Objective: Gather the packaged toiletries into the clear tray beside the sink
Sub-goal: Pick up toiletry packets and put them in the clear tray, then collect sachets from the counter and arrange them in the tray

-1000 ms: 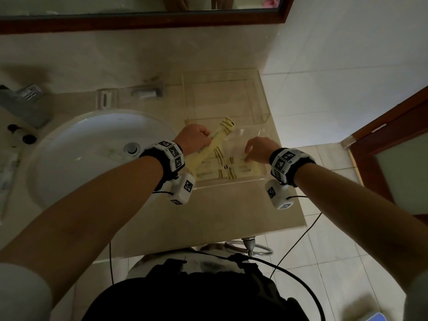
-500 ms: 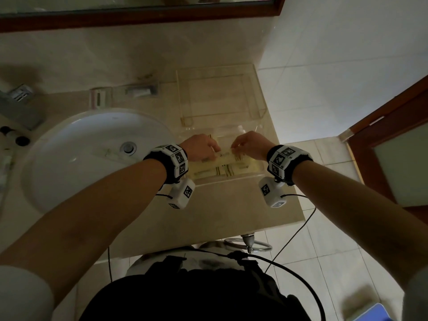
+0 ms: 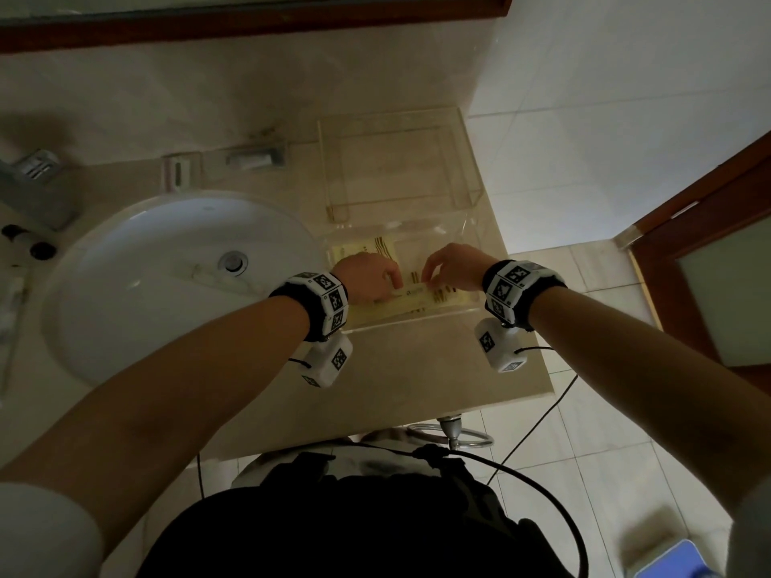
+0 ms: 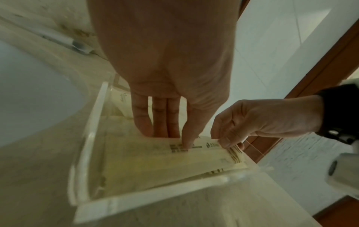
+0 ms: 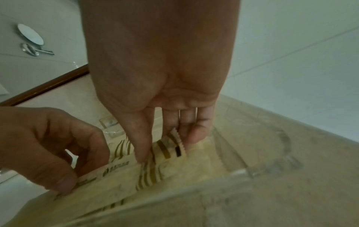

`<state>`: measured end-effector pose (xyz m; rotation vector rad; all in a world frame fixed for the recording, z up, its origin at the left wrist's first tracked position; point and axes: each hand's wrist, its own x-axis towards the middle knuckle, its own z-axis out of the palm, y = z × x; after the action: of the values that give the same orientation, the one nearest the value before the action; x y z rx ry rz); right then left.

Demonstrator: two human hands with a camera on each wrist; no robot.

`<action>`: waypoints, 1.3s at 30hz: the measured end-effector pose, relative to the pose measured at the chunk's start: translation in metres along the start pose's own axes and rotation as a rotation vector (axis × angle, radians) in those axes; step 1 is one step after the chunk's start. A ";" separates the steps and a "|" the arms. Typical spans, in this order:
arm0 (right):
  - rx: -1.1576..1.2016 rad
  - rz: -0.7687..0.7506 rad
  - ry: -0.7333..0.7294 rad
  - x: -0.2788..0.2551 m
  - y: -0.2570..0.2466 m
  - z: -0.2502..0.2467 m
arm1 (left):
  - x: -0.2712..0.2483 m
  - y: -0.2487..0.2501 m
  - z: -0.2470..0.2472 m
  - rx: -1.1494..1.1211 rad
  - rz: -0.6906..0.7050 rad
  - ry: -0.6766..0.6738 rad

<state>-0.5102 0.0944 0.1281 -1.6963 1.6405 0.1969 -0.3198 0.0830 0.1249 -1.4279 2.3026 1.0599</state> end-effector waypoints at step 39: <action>0.060 -0.184 0.334 0.008 -0.129 -0.016 | -0.079 -0.107 -0.050 -0.355 -0.064 0.628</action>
<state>-0.3977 0.0646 0.1862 -1.8975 1.6904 -0.2350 -0.1806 0.0747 0.1543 -2.2243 2.5175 1.1693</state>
